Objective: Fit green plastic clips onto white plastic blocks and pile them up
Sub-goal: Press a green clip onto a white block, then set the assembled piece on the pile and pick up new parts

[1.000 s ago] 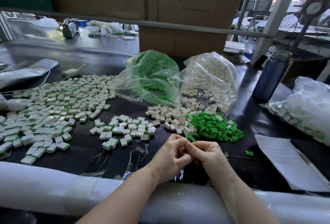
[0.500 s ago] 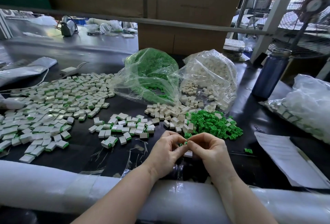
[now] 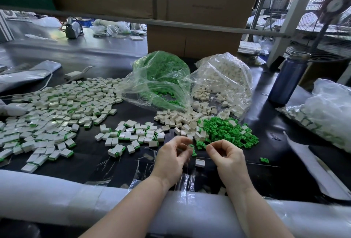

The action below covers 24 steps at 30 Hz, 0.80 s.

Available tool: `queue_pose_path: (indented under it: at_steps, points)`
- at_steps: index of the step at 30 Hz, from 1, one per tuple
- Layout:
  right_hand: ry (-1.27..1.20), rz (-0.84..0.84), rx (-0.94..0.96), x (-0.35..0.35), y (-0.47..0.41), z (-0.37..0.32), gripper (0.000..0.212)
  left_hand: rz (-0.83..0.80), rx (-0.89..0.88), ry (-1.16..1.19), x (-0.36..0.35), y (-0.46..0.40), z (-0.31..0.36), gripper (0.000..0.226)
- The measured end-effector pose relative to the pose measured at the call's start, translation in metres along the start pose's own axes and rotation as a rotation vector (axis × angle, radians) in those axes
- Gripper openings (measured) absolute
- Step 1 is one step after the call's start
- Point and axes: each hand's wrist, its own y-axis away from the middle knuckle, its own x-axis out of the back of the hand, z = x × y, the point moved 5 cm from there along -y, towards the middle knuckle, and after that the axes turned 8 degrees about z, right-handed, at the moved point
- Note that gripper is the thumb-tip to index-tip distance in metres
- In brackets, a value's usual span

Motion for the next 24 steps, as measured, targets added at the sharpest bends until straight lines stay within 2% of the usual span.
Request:
queue_pose_path:
  at_steps: [2, 5, 8, 11, 18, 24]
  points:
    - [0.04, 0.051, -0.015, 0.003, -0.001, 0.004, 0.014, 0.076, 0.007, -0.018, 0.006, -0.001, -0.002, 0.029]
    - [0.106, 0.118, -0.027, 0.008, -0.003, 0.008, 0.015, 0.262, -0.032, -0.139, 0.018, -0.003, -0.003, 0.023]
    - [0.159, 0.142, -0.044, 0.01, -0.004, 0.011, 0.013, 0.319, -0.016, -0.254, 0.023, -0.006, -0.007, 0.03]
    - [0.197, 0.134, -0.05, 0.009, -0.003, 0.012, 0.01, 0.312, 0.036, -0.35, 0.023, -0.008, -0.012, 0.041]
    - [0.236, 0.11, -0.058, 0.009, -0.004, 0.013, 0.009, 0.208, 0.098, -0.533, 0.015, -0.008, -0.012, 0.05]
    - [0.281, 0.095, -0.033, 0.007, -0.004, 0.012, 0.012, 0.105, -0.034, -0.699, 0.003, -0.009, -0.012, 0.06]
